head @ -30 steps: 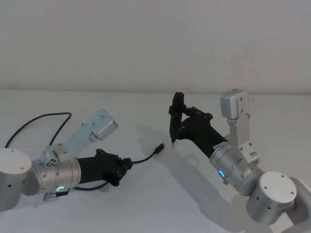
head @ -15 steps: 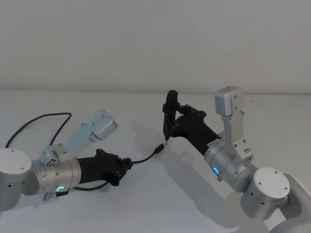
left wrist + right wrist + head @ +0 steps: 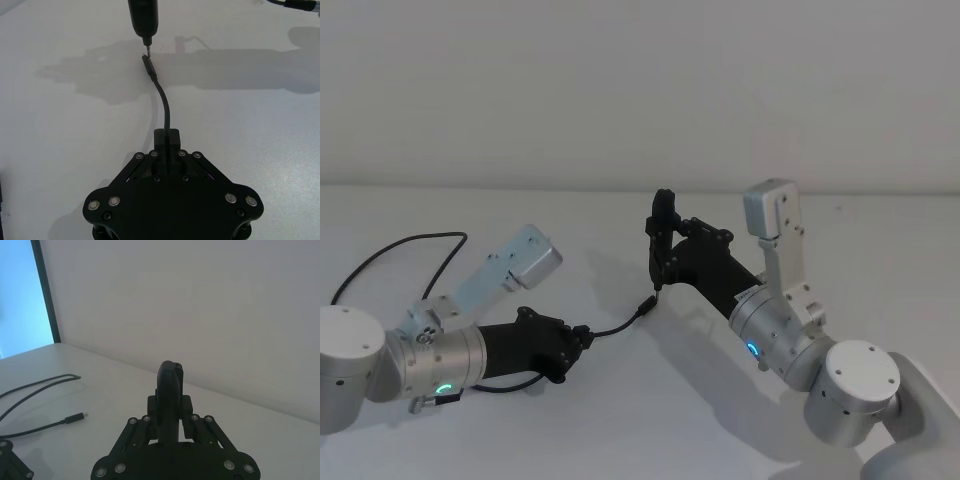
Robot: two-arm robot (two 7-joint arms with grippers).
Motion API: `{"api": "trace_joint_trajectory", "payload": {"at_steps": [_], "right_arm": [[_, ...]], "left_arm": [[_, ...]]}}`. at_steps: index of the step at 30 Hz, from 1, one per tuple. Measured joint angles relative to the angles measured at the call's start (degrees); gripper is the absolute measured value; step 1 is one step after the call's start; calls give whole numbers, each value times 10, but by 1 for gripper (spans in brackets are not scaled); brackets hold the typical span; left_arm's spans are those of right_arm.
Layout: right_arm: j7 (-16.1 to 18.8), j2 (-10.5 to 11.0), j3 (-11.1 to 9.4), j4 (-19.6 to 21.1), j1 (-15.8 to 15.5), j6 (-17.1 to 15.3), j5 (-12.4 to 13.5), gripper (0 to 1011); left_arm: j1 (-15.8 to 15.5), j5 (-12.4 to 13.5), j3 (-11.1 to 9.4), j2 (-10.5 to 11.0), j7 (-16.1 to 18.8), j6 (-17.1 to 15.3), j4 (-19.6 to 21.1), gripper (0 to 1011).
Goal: Pick up the data cable with the one hand.
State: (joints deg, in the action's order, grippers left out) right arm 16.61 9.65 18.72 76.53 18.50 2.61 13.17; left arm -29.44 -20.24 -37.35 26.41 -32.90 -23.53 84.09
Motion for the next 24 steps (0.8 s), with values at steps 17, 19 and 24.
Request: {"api": "trace_joint_trajectory", "payload": {"at_steps": [17,19,24], "right_arm": [[1,-10,-5,-32,18,8,-9,275],[2,-11,-6,-35,19,9,-10,275],[3,-11,-7,-39,21,12,-10,274]], "left_arm": [[0,0,0,0,0,0,0,40],[0,0,0,0,0,0,0,41],[0,0,0,0,0,0,0,41]]}}
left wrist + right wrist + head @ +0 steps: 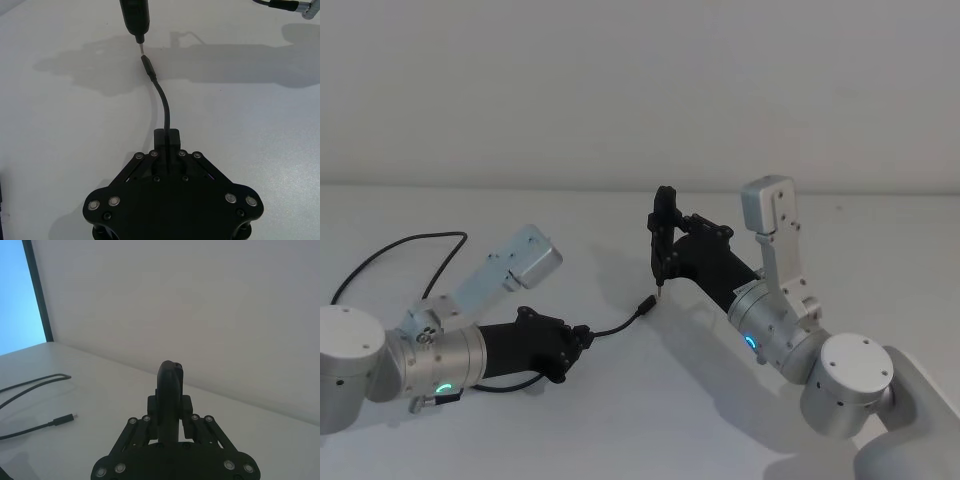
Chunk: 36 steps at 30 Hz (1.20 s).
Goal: Pick up the data cable with the one hand.
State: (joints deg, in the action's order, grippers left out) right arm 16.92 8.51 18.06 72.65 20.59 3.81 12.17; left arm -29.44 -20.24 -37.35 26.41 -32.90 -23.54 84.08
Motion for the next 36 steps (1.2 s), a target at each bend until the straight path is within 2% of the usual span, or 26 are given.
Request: {"api": "trace_joint_trajectory", "payload": {"at_steps": [36], "right_arm": [[6,-2,1,-6,2,3,-1,275]], "left_arm": [[0,0,0,0,0,0,0,41]]}}
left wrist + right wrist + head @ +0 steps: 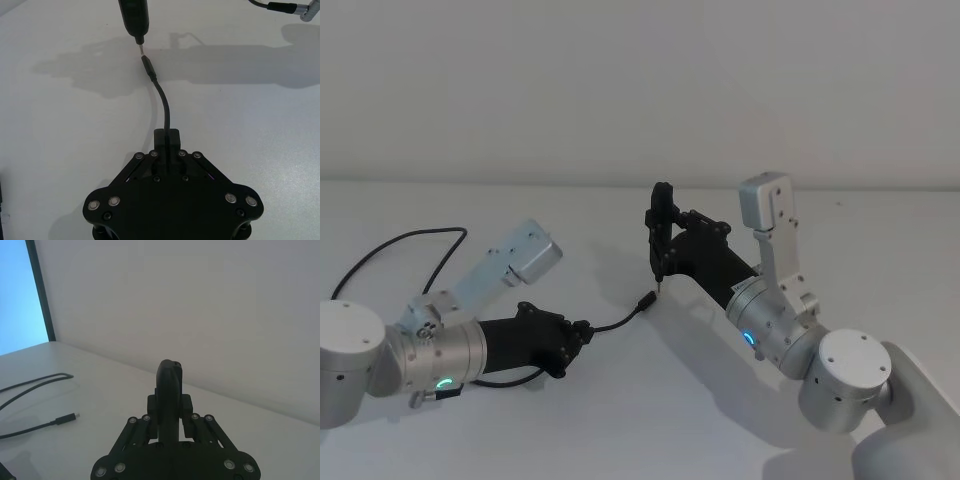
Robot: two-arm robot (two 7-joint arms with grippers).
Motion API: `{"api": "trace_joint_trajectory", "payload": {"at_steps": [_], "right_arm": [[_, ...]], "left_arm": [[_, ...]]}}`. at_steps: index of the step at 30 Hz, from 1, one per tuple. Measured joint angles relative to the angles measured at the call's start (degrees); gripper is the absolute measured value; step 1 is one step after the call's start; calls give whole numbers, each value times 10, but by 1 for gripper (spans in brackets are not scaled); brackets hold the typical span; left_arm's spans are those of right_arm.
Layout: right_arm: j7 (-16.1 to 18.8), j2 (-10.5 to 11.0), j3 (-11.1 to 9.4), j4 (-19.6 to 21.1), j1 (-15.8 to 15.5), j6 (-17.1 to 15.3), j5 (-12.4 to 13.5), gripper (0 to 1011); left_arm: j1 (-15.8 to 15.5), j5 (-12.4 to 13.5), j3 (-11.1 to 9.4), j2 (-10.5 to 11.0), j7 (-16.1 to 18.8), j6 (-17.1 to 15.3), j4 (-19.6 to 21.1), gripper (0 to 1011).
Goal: Pick up the data cable with the one hand.
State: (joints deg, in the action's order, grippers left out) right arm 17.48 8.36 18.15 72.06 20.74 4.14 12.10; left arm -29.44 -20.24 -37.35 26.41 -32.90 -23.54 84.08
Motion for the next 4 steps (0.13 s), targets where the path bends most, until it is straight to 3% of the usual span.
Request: {"api": "trace_joint_trajectory", "payload": {"at_steps": [4], "right_arm": [[0,0,0,0,0,0,0,275]], "left_arm": [[0,0,0,0,0,0,0,41]]}}
